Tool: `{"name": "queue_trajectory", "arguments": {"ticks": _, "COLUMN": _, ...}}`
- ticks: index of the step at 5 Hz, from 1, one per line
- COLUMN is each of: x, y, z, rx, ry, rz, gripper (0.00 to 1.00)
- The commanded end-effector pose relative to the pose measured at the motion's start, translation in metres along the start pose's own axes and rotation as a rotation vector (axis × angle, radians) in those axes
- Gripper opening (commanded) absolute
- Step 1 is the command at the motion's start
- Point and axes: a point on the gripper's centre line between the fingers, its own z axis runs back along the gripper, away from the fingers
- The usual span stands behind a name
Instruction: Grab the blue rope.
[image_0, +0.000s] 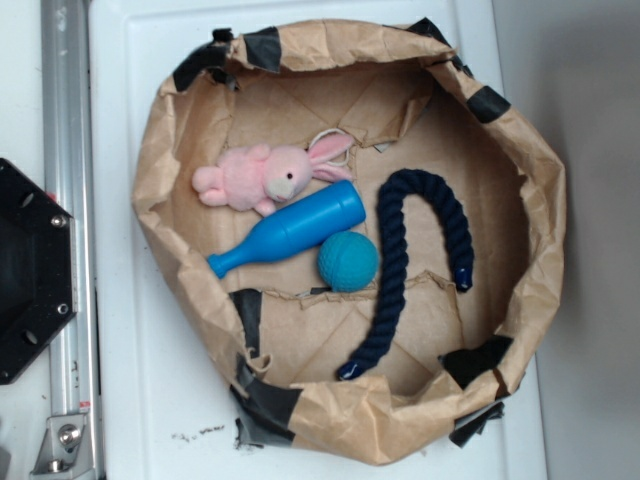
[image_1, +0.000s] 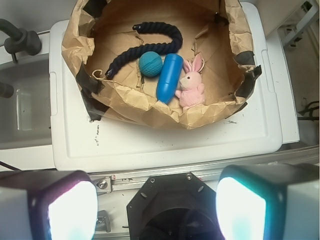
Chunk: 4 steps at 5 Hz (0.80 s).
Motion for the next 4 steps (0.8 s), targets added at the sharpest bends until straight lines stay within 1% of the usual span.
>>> {"name": "queue_trajectory", "arguments": {"ticks": 1, "x": 0.000, "y": 0.000, "z": 0.000, "rx": 0.000, "ry": 0.000, "rz": 0.000, "gripper": 1.00}}
{"name": "queue_trajectory", "arguments": {"ticks": 2, "x": 0.039, "y": -0.003, "z": -0.016, "rx": 0.092, "ry": -0.041, "rz": 0.193, "gripper": 1.00}}
{"name": "queue_trajectory", "arguments": {"ticks": 3, "x": 0.064, "y": -0.001, "z": -0.030, "rx": 0.119, "ry": -0.068, "rz": 0.369, "gripper": 1.00}}
{"name": "queue_trajectory", "arguments": {"ticks": 4, "x": 0.092, "y": -0.001, "z": -0.066, "rx": 0.163, "ry": -0.130, "rz": 0.531, "gripper": 1.00}}
